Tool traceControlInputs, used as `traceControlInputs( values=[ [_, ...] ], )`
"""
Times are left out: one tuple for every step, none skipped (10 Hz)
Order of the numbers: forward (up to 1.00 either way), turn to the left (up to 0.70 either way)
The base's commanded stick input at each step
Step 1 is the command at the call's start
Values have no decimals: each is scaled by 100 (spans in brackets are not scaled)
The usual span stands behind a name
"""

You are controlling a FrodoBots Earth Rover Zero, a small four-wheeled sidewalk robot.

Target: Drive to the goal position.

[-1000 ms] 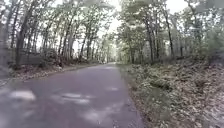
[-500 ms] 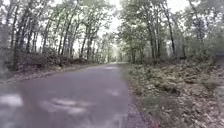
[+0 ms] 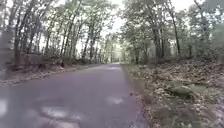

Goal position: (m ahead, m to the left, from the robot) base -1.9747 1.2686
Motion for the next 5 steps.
traceControlInputs(
  values=[
    [70,0],
    [70,0],
    [70,0],
    [70,0],
    [58,0]
  ],
)
